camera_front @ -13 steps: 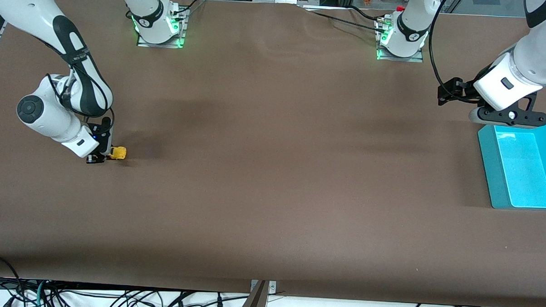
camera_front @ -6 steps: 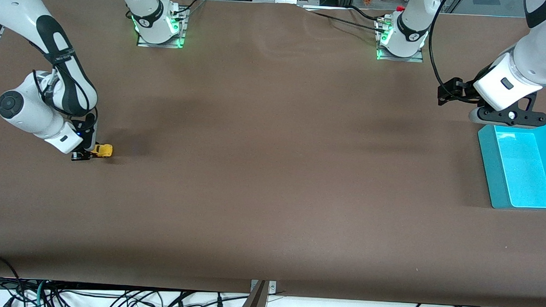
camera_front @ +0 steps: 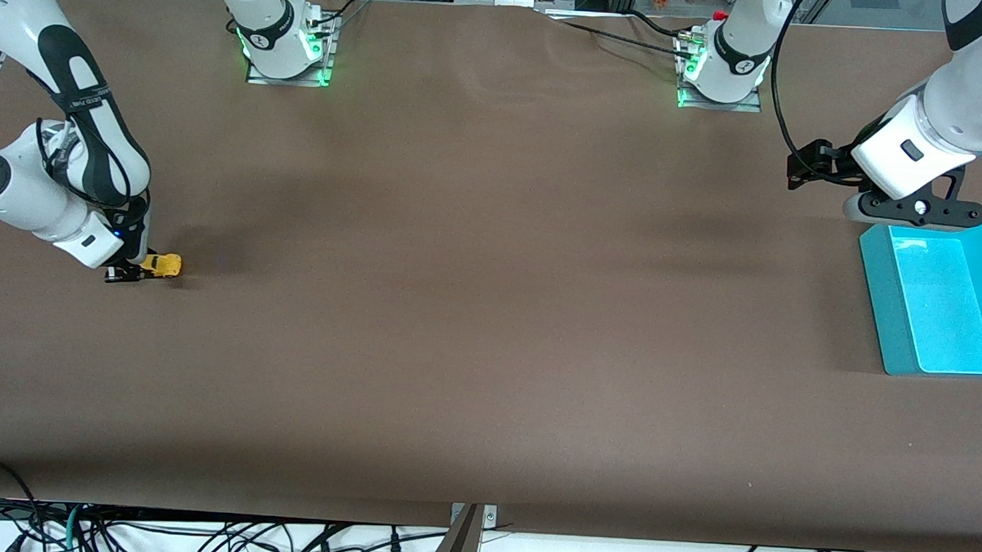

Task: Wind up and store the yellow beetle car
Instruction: 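Release the car and lift the right gripper while the left gripper moves out, then move the left gripper over the rolled car and lower around it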

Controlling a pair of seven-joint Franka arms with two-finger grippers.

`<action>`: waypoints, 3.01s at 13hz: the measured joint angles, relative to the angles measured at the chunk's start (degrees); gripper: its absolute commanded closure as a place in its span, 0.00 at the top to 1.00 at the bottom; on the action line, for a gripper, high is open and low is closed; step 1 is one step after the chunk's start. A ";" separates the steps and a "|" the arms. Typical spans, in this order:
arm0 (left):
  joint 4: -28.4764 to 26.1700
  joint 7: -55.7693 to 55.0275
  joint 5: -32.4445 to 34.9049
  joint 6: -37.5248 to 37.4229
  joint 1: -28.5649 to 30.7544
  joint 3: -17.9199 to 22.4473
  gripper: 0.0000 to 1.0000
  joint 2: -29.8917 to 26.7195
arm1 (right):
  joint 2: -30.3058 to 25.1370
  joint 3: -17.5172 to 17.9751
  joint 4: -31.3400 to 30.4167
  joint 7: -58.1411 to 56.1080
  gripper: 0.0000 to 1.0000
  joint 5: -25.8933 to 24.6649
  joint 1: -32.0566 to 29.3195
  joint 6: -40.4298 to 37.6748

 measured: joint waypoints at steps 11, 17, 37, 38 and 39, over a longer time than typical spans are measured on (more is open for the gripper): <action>0.00 0.00 0.00 0.00 0.00 0.00 1.00 0.00 | -0.25 8.04 11.27 9.12 1.00 0.49 -0.44 -17.17; 0.00 0.00 0.00 -0.05 0.03 0.04 1.00 1.38 | -6.26 12.98 20.05 30.87 1.00 -3.23 -0.36 -33.96; -8.87 40.40 -0.26 10.68 4.11 -8.36 1.00 5.73 | -31.91 5.17 21.69 105.74 1.00 5.79 18.55 -57.26; -9.08 40.69 -0.28 12.30 3.76 -10.91 1.00 7.03 | -31.93 5.10 21.78 106.20 1.00 5.79 18.57 -57.51; -9.14 40.99 -0.29 13.45 3.53 -13.70 1.00 8.55 | -31.94 5.10 21.89 107.05 1.00 5.78 18.63 -57.65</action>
